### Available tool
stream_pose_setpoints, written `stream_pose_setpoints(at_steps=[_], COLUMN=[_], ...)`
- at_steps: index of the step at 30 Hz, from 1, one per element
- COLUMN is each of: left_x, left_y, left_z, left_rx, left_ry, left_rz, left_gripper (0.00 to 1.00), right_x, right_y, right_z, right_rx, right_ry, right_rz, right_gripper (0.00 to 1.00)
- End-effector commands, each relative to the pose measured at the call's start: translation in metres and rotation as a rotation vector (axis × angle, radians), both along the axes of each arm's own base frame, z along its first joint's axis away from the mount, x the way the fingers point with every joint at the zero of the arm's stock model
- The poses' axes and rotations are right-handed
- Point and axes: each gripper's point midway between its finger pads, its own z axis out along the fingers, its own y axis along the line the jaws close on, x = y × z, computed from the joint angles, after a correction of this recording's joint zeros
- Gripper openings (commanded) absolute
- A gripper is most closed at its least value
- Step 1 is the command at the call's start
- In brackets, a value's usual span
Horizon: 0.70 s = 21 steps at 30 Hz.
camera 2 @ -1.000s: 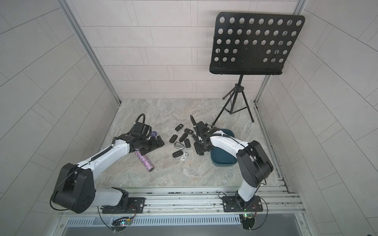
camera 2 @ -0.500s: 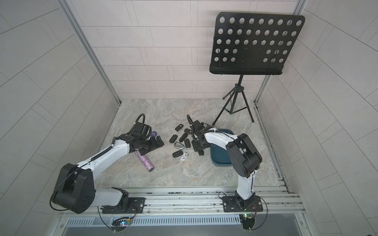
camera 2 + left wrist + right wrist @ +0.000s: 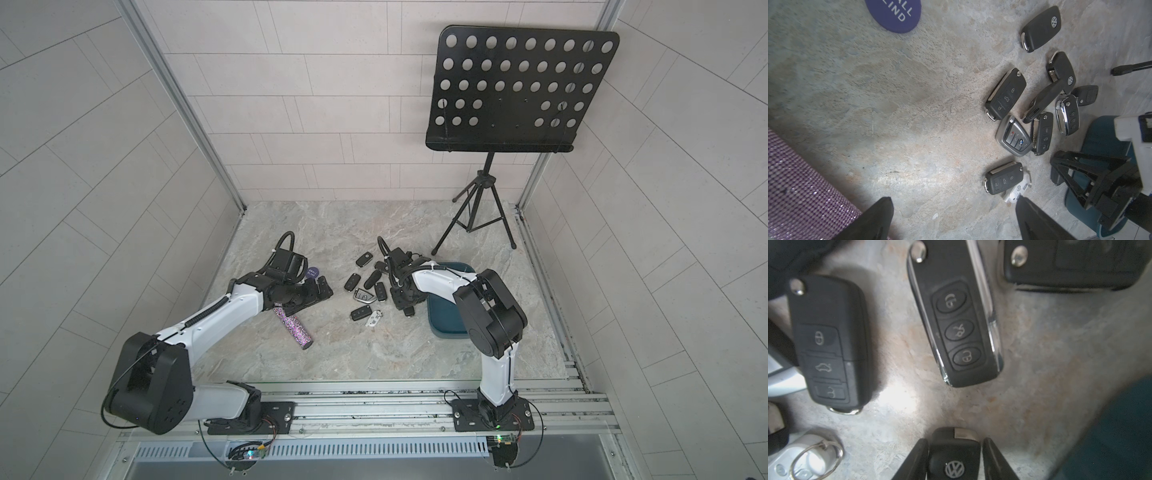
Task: Place the car key into the storage box
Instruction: Pick up the car key from the center of the board.
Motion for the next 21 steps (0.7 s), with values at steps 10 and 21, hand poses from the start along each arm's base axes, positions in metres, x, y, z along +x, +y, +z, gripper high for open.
stream_pose_setpoints(at_steps=[10, 21], left_x=[-0.003, 0.012], left_y=[0.005, -0.004], left_z=[0.0, 0.008], left_rx=[0.02, 0.008], left_ry=[0.001, -0.003], left_rz=[0.015, -0.023], left_gripper=[1.0, 1.0], right_x=[-0.003, 0.01], right_y=[0.001, 0.005], right_z=[0.003, 0.07], right_rx=[-0.007, 0.115], right_ry=[0.005, -0.102], right_rz=[-0.005, -0.05], right_gripper=[0.34, 0.32])
